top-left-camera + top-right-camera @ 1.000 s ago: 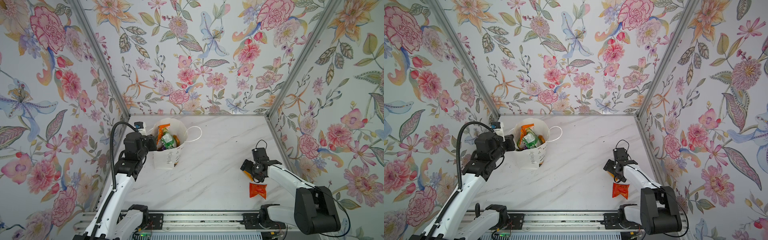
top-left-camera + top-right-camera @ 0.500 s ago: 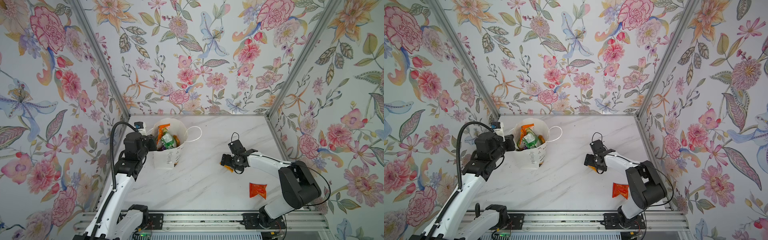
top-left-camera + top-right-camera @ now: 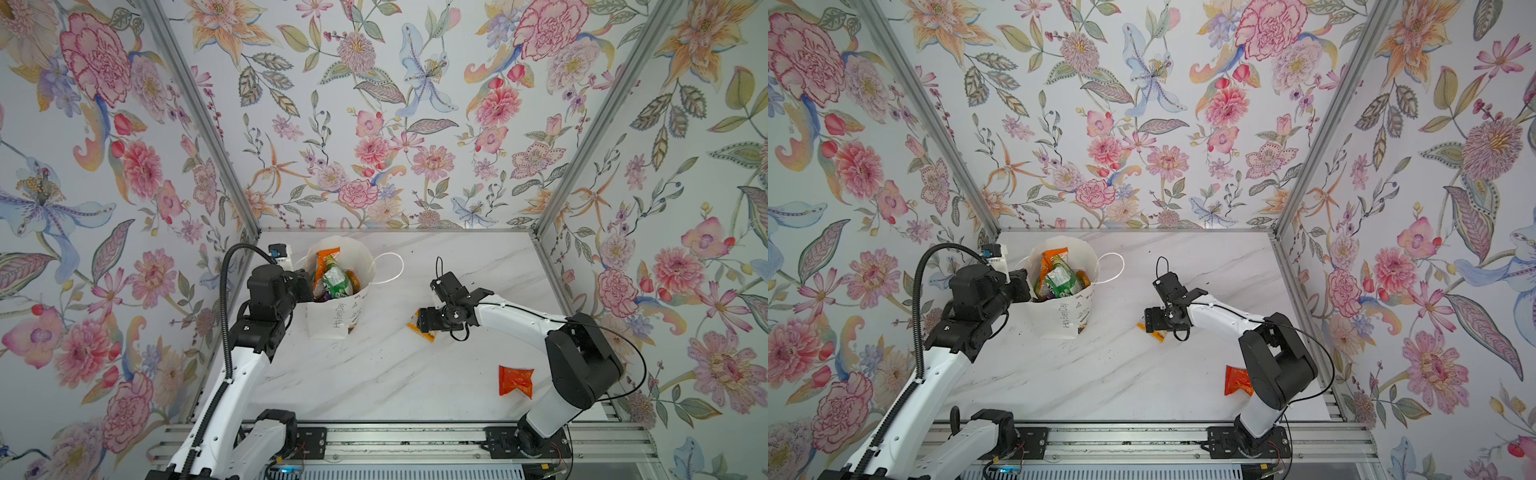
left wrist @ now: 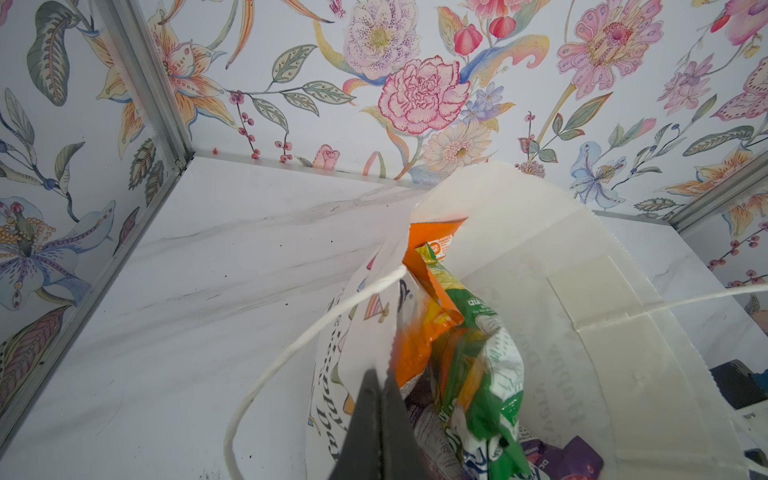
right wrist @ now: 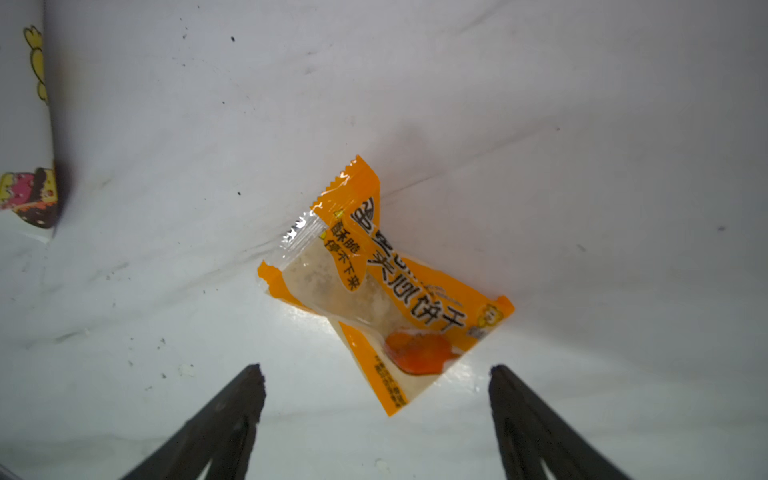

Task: Place the snacks into the paper bag
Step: Move the snack to the center of the table, then pick up the snack at the center of the table.

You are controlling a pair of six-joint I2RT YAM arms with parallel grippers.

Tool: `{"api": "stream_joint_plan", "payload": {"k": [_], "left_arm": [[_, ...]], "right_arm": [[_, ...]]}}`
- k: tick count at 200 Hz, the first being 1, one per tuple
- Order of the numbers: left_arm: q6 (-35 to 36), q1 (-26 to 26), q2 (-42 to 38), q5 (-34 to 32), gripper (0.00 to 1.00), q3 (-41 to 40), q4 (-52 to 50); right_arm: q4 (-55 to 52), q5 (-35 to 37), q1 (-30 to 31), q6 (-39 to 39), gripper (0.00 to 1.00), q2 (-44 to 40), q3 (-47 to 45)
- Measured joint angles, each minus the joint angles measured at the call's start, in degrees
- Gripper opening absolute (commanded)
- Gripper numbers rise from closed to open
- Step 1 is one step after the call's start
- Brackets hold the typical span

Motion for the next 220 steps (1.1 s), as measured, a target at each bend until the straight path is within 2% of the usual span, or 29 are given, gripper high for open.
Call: {"api": "stream_joint_plan", "payload": {"k": [41, 107, 166, 220], "left_arm": [[0.0, 0.0, 0.0, 0.0, 0.00, 0.0, 0.0], [0.0, 0.0, 0.0, 0.0, 0.00, 0.0, 0.0], [0.0, 0.0, 0.0, 0.0, 0.00, 0.0, 0.0], [0.0, 0.0, 0.0, 0.0, 0.00, 0.0, 0.0]], "right_arm": [[-6.6, 5.8, 1.5, -13.8, 0.88, 0.3, 8.4], [-12.0, 3.9, 2.1, -26.4, 0.86, 12.6, 17.1], [-16.1, 2.6, -1.5, -30.3, 0.74, 16.2, 19.9], [-16.9, -0.7, -2.0, -30.1, 0.52, 16.9, 19.9]]}}
